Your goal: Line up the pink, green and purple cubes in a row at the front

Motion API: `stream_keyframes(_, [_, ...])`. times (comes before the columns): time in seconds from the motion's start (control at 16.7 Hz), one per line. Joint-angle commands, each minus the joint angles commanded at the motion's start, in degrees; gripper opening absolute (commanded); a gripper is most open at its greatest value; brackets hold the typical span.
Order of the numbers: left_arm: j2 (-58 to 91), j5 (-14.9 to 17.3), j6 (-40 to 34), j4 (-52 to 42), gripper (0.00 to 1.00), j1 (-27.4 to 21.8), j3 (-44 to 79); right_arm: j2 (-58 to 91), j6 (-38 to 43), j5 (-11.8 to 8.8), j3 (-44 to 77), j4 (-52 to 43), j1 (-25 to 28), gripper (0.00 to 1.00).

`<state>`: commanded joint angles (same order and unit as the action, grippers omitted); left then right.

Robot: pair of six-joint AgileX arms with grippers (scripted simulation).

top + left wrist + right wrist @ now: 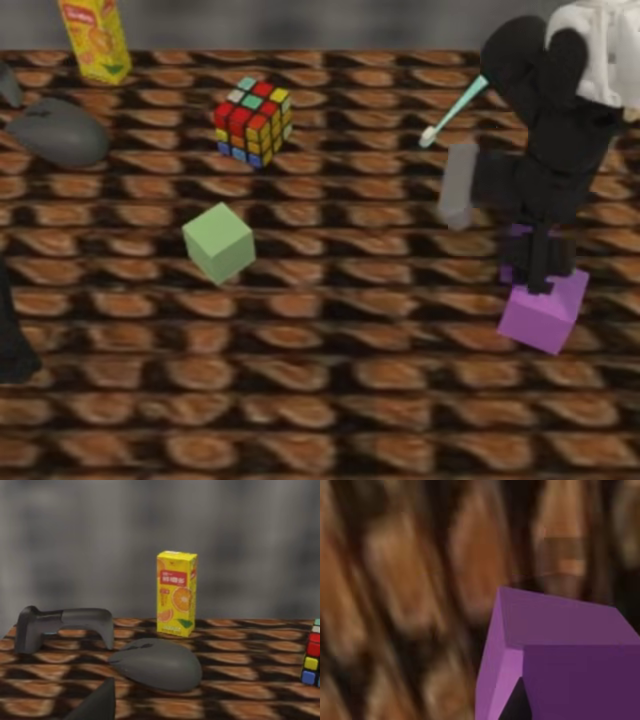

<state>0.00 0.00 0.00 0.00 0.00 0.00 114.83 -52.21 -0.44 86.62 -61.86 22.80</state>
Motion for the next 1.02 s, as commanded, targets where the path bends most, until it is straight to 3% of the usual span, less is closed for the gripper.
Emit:
stream_keyframes(0.24, [0.0, 0.0, 0.0, 0.0, 1.00, 0.0, 0.0, -8.4, 4.1, -0.2, -10.7, 1.9, 14.1, 0.00])
stream_keyframes(0.42, [0.0, 0.0, 0.0, 0.0, 1.00, 0.0, 0.0, -13.0, 6.2, -0.1, -15.9, 3.2, 20.2, 0.00])
stream_keyframes(0.78, [0.0, 0.0, 0.0, 0.0, 1.00, 0.0, 0.0, -13.6, 6.7, -0.1, -17.0, 3.4, 21.0, 0.00])
stream_keyframes(1.02, [0.0, 0.0, 0.0, 0.0, 1.00, 0.0, 0.0, -11.3, 6.9, -0.1, -20.8, 9.8, 21.0, 0.00])
